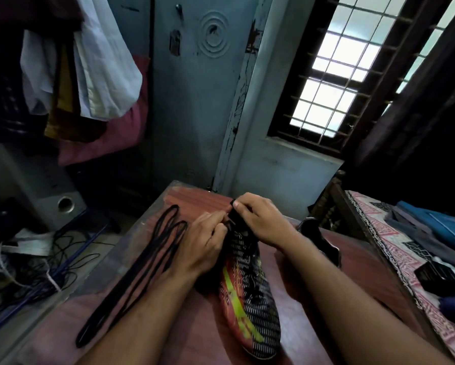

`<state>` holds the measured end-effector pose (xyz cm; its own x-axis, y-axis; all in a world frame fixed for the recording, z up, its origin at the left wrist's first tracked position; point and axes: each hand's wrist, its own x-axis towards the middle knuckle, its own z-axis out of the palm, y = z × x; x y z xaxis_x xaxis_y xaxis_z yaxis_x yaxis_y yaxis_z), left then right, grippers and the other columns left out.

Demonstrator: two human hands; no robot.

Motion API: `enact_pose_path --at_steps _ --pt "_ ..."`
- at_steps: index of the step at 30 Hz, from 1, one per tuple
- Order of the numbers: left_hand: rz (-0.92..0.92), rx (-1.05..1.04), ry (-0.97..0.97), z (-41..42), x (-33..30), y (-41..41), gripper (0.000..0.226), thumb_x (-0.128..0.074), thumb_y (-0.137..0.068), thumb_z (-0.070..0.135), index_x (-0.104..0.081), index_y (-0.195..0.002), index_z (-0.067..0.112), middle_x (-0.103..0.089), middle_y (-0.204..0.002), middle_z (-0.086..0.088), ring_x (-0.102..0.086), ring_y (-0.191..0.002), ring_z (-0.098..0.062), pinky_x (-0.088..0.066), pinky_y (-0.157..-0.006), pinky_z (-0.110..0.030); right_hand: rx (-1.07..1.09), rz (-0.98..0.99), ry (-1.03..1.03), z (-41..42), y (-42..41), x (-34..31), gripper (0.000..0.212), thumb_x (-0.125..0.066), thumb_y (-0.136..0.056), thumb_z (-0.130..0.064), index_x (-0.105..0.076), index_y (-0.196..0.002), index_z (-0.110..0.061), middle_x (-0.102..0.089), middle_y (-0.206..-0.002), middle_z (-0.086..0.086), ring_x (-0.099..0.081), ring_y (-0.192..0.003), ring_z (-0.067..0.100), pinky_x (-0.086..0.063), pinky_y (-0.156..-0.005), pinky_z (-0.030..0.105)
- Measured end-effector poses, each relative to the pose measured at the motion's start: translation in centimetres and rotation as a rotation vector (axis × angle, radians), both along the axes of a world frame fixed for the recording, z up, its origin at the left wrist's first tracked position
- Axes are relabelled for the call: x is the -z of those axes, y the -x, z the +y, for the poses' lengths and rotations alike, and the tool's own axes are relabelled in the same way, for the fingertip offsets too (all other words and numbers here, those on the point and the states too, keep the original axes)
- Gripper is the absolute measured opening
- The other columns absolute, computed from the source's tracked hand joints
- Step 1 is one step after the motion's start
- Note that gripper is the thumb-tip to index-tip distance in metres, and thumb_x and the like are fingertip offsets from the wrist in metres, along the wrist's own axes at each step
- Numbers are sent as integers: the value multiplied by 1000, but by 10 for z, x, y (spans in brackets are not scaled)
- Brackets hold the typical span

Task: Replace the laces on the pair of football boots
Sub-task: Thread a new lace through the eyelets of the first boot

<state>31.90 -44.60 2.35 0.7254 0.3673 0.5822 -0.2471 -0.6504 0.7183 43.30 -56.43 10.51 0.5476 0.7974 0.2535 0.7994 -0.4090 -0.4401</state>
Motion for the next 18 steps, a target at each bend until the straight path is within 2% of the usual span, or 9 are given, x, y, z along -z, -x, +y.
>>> enact_pose_path --at_steps 3,5,8,11,13,15,18 --pt "16 -12 3 1 1 0 22 -39 -92 41 -50 -82 25 -53 -76 13 -51 -81 -4 -35 -69 -30 -83 -161 242 -11 -7 -22 18 -62 -101 -26 -76 -104 -15 -70 -104 0 -62 -99 16 -48 -91 32" --pt "32 -14 -46 0 3 -2 28 -44 -95 47 -56 -86 22 -58 -83 11 -52 -85 -7 -42 -75 -32 -97 -245 357 -15 -10 -30 15 -68 -98 -31 -76 -106 -22 -69 -107 -5 -62 -102 16 -50 -93 37" --pt "35 -51 -86 -1 6 -7 27 -46 -98 46 -55 -86 23 -60 -85 11 -53 -86 -11 -44 -79 -38 -105 -273 435 -19 -10 -32 15 -70 -95 -38 -78 -105 -30 -67 -111 -9 -60 -105 13 -52 -94 39" --pt "32 -42 82 0 5 -5 19 -40 -103 40 -50 -92 28 -67 -90 9 -61 -88 -7 -49 -76 -37 -142 -209 413 -20 -7 -31 24 -62 -101 -37 -77 -115 -25 -60 -118 -5 -57 -109 11 -44 -97 26" --pt "6 26 188 -1 3 -2 17 -35 -103 37 -49 -98 28 -71 -96 7 -66 -91 -9 -52 -76 -38 -138 -151 374 -23 -7 -31 27 -57 -104 -34 -75 -120 -22 -55 -116 -3 -54 -107 9 -40 -94 21" --pt "17 54 130 -1 2 0 19 -36 -97 41 -51 -98 29 -67 -100 10 -61 -96 -9 -49 -80 -36 -94 -133 286 -25 -8 -29 26 -56 -105 -32 -75 -118 -22 -55 -112 -4 -54 -102 8 -40 -91 22" --pt "82 31 -50 -1 6 -4 18 -39 -95 46 -52 -100 36 -57 -102 20 -49 -104 -3 -41 -85 -30 -22 -124 101 -32 -7 -26 19 -63 -101 -26 -76 -115 -25 -66 -108 -9 -62 -97 5 -51 -93 27"
